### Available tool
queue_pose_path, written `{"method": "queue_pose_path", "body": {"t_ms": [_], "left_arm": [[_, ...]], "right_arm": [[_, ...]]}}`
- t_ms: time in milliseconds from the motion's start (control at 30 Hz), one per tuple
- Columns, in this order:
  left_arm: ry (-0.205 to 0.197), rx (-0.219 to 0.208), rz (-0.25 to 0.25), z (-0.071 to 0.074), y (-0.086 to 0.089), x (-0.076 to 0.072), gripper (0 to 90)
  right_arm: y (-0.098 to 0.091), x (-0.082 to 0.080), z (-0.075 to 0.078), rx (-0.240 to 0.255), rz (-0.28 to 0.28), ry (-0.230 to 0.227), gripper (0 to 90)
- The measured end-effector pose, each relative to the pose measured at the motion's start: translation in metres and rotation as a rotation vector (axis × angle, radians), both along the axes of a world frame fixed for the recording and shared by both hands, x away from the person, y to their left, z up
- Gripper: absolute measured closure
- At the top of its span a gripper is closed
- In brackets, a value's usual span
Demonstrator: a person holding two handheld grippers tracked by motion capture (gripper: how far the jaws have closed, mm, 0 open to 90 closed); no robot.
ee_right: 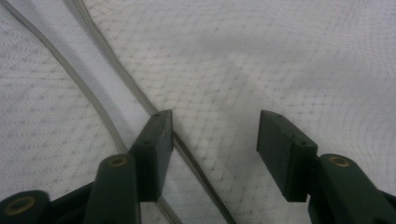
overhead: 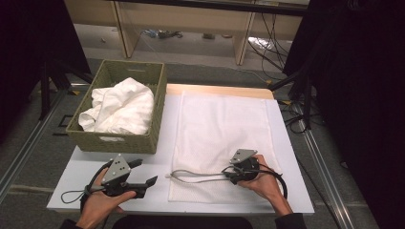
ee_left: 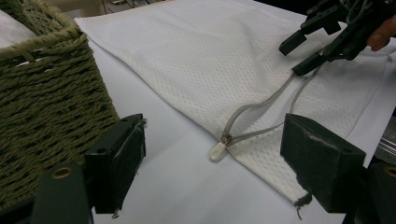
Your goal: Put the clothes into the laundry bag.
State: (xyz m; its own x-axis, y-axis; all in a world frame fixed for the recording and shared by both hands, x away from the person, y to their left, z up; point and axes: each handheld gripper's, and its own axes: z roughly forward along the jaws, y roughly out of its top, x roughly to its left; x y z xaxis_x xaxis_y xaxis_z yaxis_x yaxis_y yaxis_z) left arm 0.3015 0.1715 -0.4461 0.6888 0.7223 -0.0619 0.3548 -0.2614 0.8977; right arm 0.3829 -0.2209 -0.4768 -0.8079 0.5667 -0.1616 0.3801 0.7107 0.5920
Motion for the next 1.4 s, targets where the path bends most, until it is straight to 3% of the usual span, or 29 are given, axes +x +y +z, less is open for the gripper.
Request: {"method": "queue_pose_path", "body": {"t_ms": [100, 167, 233, 400, 433, 533, 600, 667, 767, 833, 967, 1000, 1167, 1200, 1233, 1333, 1400], "left_arm": [[0.002, -0.005, -0.004, 0.000, 0.000, 0.000, 22.4], [0.002, -0.006, -0.004, 0.000, 0.000, 0.000, 22.4], [0.004, -0.005, -0.005, 0.000, 0.000, 0.000, 22.4], [-0.002, 0.001, -0.010, 0.000, 0.001, 0.001, 22.4], [0.002, -0.003, -0.006, 0.000, 0.000, 0.001, 22.4], [0.006, -0.004, -0.004, 0.000, 0.000, 0.001, 22.6], [0.008, -0.003, -0.008, -0.001, 0.000, 0.001, 22.6], [0.008, -0.004, -0.008, 0.000, 0.001, 0.001, 22.7], [0.009, 0.001, -0.006, 0.000, 0.001, 0.001, 23.1], [0.009, 0.003, -0.004, 0.000, 0.001, 0.001, 23.1], [0.009, -0.003, -0.005, -0.001, 0.001, 0.001, 23.1], [0.010, -0.002, -0.005, -0.001, 0.001, 0.001, 23.1], [0.008, 0.001, -0.003, 0.000, 0.002, 0.001, 23.1], [0.010, -0.001, 0.001, 0.000, 0.002, 0.001, 23.1], [0.009, -0.005, -0.004, 0.000, 0.003, 0.002, 23.1], [0.018, -0.005, 0.013, 0.001, 0.002, 0.002, 23.2], [0.025, 0.001, 0.019, 0.001, 0.003, 0.002, 23.3]], "right_arm": [[0.000, 0.004, 0.002, -0.029, 0.024, -0.014, 57.9], [-0.001, 0.005, 0.002, -0.044, 0.011, -0.008, 62.5], [-0.002, 0.006, 0.003, -0.041, -0.008, 0.004, 65.6], [-0.004, 0.011, 0.003, -0.067, 0.034, -0.023, 75.6], [-0.003, 0.010, 0.003, -0.057, 0.016, -0.005, 77.6], [-0.002, 0.014, 0.004, -0.071, 0.071, -0.007, 78.4], [0.000, 0.012, 0.004, -0.048, 0.030, 0.020, 77.4], [0.000, 0.013, 0.003, -0.040, 0.033, 0.016, 81.4], [-0.001, 0.016, 0.004, -0.034, 0.057, 0.044, 85.3], [-0.001, 0.015, 0.003, -0.025, 0.026, 0.054, 87.7], [-0.002, 0.018, 0.004, -0.023, 0.040, 0.048, 89.3], [-0.002, 0.017, 0.005, -0.029, 0.020, 0.062, 89.3], [-0.001, 0.016, 0.009, -0.034, 0.021, 0.013, 89.6], [0.000, 0.014, 0.011, -0.032, -0.009, 0.011, 89.6], [0.000, 0.016, 0.013, -0.045, 0.019, -0.020, 89.7], [0.000, 0.014, 0.020, -0.048, 0.007, -0.045, 89.7], [0.000, 0.017, 0.022, -0.048, 0.036, -0.105, 89.7]]}}
